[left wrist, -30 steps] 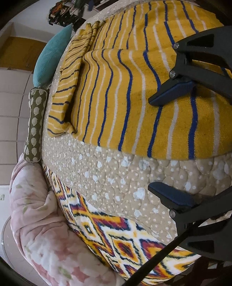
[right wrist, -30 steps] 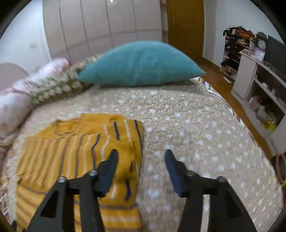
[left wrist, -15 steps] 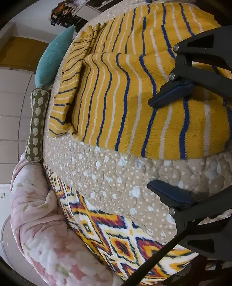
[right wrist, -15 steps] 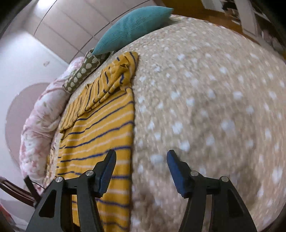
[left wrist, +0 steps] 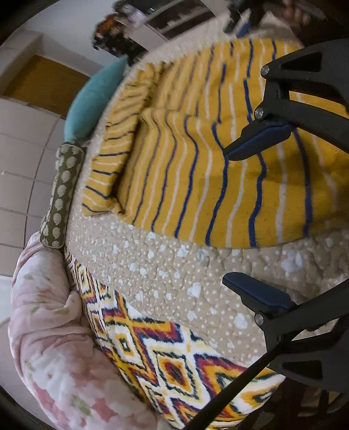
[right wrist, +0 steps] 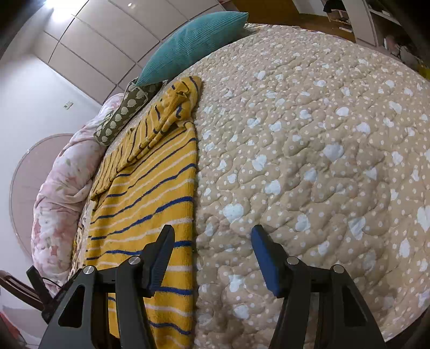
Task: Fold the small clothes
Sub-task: 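Grasp the hem with both grippers and fold it up toward the collar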
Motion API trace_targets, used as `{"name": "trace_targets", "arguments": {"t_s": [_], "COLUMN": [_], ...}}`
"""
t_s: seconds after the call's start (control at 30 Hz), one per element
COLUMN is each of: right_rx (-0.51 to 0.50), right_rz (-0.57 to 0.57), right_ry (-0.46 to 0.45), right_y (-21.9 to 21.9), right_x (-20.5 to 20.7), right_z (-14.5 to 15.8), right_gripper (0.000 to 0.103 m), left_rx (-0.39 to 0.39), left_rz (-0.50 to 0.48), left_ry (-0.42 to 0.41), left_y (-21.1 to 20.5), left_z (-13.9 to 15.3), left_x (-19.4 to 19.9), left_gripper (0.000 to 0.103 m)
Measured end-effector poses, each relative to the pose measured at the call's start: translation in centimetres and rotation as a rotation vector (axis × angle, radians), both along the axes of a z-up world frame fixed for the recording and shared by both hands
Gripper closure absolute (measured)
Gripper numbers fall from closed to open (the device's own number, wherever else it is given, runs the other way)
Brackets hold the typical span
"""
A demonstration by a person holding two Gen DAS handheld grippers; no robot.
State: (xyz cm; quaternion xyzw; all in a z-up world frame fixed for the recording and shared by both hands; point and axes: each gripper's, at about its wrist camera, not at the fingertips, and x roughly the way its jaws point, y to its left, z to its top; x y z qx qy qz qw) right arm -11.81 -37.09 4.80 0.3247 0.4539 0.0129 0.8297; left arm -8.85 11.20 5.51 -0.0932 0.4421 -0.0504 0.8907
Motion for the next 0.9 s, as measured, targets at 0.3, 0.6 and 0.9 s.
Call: {"name": "trace_targets", "arguments": {"t_s": [0.3, 0.6, 0.9], "right_rx": [0.085, 0.219, 0.311], "right_rz": [0.103, 0.233, 0.277], "right_ry": [-0.03, -0.075, -0.078], "right_y": [2.4, 6.2, 7.5], "right_x": [-0.7, -1.6, -3.2], "right_z": [-0.8, -1.7, -2.4], "right_gripper": [0.038, 0.038, 0.04], "left_rx": [-0.259, -0.419, -0.359], "left_rz": [0.028, -0.094, -0.154], "left_ry": [0.083, 0.087, 0.086], "left_y": [3.6, 1.5, -1.9], "left_z": [-2.1, -2.5, -2.4], "left_x": [1.0, -0.5, -3.3], "left_gripper": [0.019, 0.019, 0.019]}}
